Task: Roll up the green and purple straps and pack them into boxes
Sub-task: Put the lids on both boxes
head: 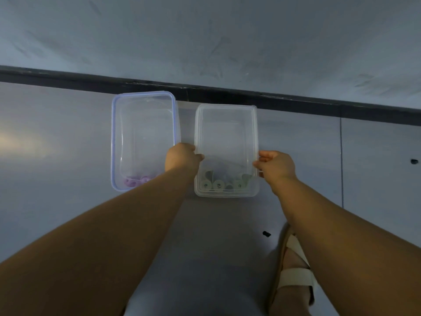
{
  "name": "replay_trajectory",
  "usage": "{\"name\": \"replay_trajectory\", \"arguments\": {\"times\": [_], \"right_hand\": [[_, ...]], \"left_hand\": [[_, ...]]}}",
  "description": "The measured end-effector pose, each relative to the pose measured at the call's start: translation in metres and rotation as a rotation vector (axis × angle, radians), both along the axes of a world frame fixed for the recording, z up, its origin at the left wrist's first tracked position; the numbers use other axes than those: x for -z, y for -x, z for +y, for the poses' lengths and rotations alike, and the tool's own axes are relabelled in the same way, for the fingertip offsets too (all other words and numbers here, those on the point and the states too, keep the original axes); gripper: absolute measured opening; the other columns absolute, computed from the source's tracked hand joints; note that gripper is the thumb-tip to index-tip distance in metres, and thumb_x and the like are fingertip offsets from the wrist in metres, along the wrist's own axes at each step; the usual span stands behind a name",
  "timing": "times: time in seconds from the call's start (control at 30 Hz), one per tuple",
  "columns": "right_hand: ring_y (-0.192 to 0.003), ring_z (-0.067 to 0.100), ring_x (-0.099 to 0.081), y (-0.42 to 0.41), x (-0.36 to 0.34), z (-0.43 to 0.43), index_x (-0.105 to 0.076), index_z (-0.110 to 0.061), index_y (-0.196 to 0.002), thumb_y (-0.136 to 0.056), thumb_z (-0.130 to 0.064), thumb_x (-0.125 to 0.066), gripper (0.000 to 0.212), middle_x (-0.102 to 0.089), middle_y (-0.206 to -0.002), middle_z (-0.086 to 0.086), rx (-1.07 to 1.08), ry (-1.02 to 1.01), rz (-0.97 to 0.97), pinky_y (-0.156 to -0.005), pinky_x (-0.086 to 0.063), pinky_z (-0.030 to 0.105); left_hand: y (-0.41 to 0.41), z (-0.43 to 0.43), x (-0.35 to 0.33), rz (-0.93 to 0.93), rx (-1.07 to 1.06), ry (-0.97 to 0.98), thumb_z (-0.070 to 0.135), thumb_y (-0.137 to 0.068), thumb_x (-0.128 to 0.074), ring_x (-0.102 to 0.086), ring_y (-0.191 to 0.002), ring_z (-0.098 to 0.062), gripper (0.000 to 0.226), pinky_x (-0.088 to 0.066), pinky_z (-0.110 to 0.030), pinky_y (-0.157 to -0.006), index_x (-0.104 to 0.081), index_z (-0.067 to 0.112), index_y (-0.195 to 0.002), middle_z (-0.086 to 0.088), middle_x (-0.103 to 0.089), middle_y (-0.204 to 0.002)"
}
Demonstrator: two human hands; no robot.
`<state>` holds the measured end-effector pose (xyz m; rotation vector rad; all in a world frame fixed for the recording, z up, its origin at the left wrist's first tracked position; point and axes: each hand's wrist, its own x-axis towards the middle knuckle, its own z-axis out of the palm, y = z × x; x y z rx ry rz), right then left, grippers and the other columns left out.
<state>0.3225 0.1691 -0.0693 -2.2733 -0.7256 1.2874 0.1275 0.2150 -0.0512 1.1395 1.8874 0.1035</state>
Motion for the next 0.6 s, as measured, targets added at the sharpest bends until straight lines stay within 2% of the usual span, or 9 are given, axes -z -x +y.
{"name": "replay_trajectory", "arguments": {"times": [0.27, 0.43, 0.6], "right_hand": [[-0.1, 0.03, -0.063, 0.0, 0.006, -0.003, -0.064, -0.004, -0.113, -0.077, -0.008, -0.072, 0.037, -0.067, -0.109, 0.016, -0.016, -0.031, -0.029, -0.093, -0.049, 0.043], [-0.097, 0.032, -0.064, 0.001, 0.008, -0.007, -0.064, -0.011, -0.115, -0.079, -0.014, -0.072, 0.037, -0.067, -0.097, 0.011, -0.042, -0.03, -0.066, -0.09, -0.051, 0.045], [-0.097, 0.032, -0.064, 0.002, 0.005, -0.014, -0.062, -0.007, -0.118, -0.082, -0.016, -0.069, 0.037, -0.067, -0.107, 0.015, -0.071, -0.048, -0.071, -0.091, -0.051, 0.045]], "left_hand": [[0.004, 0.0, -0.003, -0.003, -0.008, 0.01, 0.021, -0.082, -0.07, -0.064, -0.102, -0.033, 0.044, -0.052, -0.045, -0.089, -0.06, 0.008, -0.122, -0.016, -0.067, -0.112], [0.006, 0.001, -0.004, -0.002, 0.028, 0.026, 0.021, -0.082, -0.071, -0.063, -0.105, -0.032, 0.047, -0.051, -0.044, -0.091, -0.058, 0.008, -0.125, -0.016, -0.066, -0.116], [0.006, -0.002, -0.002, 0.026, 0.051, 0.032, 0.024, -0.083, -0.069, -0.065, -0.101, -0.032, 0.041, -0.052, -0.043, -0.09, -0.062, 0.006, -0.12, -0.016, -0.068, -0.11]]}}
